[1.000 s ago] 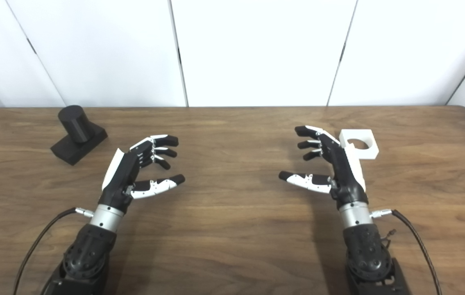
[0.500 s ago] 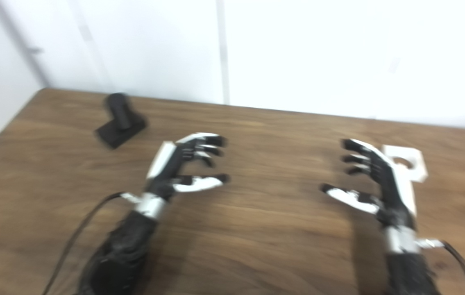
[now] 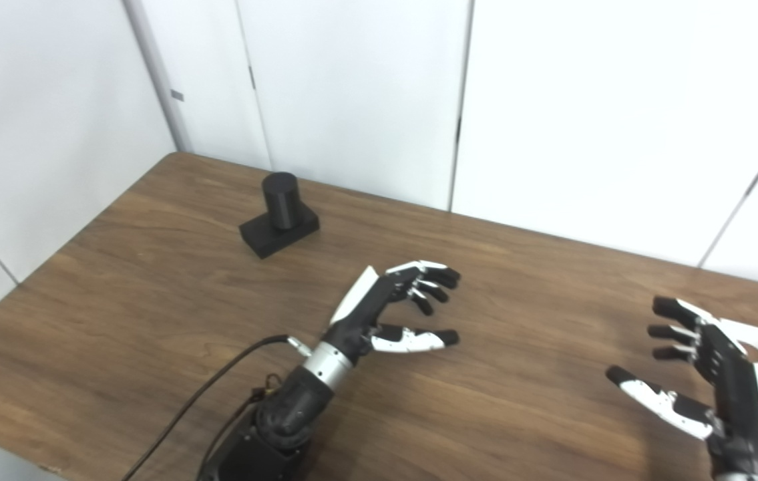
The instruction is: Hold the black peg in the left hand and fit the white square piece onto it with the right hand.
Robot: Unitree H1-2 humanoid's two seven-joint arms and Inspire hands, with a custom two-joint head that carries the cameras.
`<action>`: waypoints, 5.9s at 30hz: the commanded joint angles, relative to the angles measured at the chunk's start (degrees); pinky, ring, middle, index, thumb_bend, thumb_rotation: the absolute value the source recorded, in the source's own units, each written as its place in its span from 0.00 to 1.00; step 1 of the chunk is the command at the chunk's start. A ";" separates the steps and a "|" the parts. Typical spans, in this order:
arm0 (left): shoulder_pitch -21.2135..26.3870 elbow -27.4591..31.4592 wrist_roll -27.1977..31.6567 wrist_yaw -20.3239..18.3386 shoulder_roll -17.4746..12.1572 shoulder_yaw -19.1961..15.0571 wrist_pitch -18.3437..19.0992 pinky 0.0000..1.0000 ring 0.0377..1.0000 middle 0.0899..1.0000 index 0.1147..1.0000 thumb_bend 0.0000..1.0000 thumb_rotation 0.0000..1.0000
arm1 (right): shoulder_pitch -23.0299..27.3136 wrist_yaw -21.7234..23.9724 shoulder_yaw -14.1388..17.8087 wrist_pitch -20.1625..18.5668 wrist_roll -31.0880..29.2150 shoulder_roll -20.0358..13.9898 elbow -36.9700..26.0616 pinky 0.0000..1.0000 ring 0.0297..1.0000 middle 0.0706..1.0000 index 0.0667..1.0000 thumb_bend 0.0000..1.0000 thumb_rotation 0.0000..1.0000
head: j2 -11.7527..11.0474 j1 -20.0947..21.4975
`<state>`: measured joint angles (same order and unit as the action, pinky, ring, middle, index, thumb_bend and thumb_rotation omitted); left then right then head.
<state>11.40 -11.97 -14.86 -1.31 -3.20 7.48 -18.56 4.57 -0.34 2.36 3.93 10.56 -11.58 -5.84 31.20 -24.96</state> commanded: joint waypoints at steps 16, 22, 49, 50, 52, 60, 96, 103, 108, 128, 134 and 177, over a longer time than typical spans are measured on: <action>3.14 2.41 -3.24 3.66 -1.12 -0.55 -3.22 0.51 0.63 0.68 0.66 0.77 0.12 | 1.55 0.26 -0.24 -1.81 0.78 -0.07 -3.88 0.46 0.62 0.70 0.66 0.61 0.00 | -0.26 1.13; 3.99 6.68 -5.19 3.69 -2.90 -1.72 -0.72 0.56 0.70 0.73 0.68 0.82 0.09 | 1.71 0.35 -0.33 -1.55 0.63 -0.18 -3.83 0.45 0.61 0.69 0.65 0.61 0.00 | -0.51 0.90; 8.91 17.23 -10.02 3.00 -10.73 -8.42 12.09 0.64 0.77 0.80 0.74 0.80 0.01 | 1.86 0.95 -0.03 -3.82 0.32 -0.54 -5.88 0.45 0.60 0.69 0.67 0.60 0.00 | -1.09 -0.39; 9.28 17.15 -9.76 2.82 -11.27 -8.67 12.17 0.64 0.77 0.80 0.74 0.80 0.01 | 1.83 0.96 -0.04 -3.89 0.37 -0.54 -5.89 0.45 0.60 0.69 0.67 0.60 0.00 | -1.09 -0.39; 9.94 16.83 -9.32 2.50 -12.50 -9.03 12.02 0.65 0.78 0.81 0.75 0.80 0.01 | 1.75 0.99 -0.06 -4.12 0.37 -0.46 -6.13 0.46 0.60 0.70 0.67 0.59 0.00 | -1.09 -0.39; 11.62 16.67 -9.80 1.80 -16.41 -9.75 14.27 0.65 0.79 0.83 0.78 0.80 0.04 | 1.60 1.05 -0.11 -4.03 0.42 -0.70 -6.39 0.45 0.59 0.70 0.67 0.59 0.00 | -1.13 -0.64; 16.12 7.07 -30.09 8.18 -26.63 -8.27 26.87 0.96 1.00 0.98 0.84 1.00 0.39 | 1.18 1.52 -0.97 -7.00 0.57 -0.53 -9.66 0.45 0.60 0.70 0.66 0.59 0.00 | -1.06 -0.54; 16.58 4.56 -32.49 7.99 -27.76 -7.79 30.58 0.93 1.00 1.00 0.86 1.00 0.46 | 1.20 1.41 -1.06 -6.99 0.71 -0.50 -9.47 0.44 0.59 0.70 0.67 0.59 0.00 | -0.67 -0.44; 16.88 2.61 -34.10 8.30 -28.68 -6.89 33.06 0.87 1.00 0.99 0.85 1.00 0.51 | 1.21 1.62 -1.11 -6.95 0.28 -0.47 -9.72 0.44 0.58 0.70 0.66 0.58 0.00 | -0.67 -0.44; 16.85 3.28 -36.96 -3.03 -29.66 -2.15 45.25 0.90 1.00 1.00 0.84 1.00 0.63 | 1.03 1.65 -1.20 -10.97 0.89 -0.11 -13.02 0.46 0.61 0.71 0.68 0.56 0.00 | 0.35 0.10; 16.20 1.62 -36.80 -3.67 -29.18 -1.51 45.09 0.92 1.00 1.00 0.83 1.00 0.63 | 1.04 1.73 -1.24 -11.21 0.76 -0.25 -13.37 0.46 0.60 0.71 0.68 0.56 0.00 | 0.45 -0.01; 15.61 -7.91 -35.91 -4.02 -28.20 3.74 42.71 0.95 1.00 1.00 0.82 1.00 0.51 | 0.40 2.23 -0.83 -13.13 0.86 -0.21 -15.88 0.48 0.61 0.72 0.70 0.54 0.00 | 1.34 0.94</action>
<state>24.97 -19.87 -50.72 -7.04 -30.00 10.80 25.71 3.82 2.05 1.12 -10.12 11.02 -11.55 -19.41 32.52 -24.08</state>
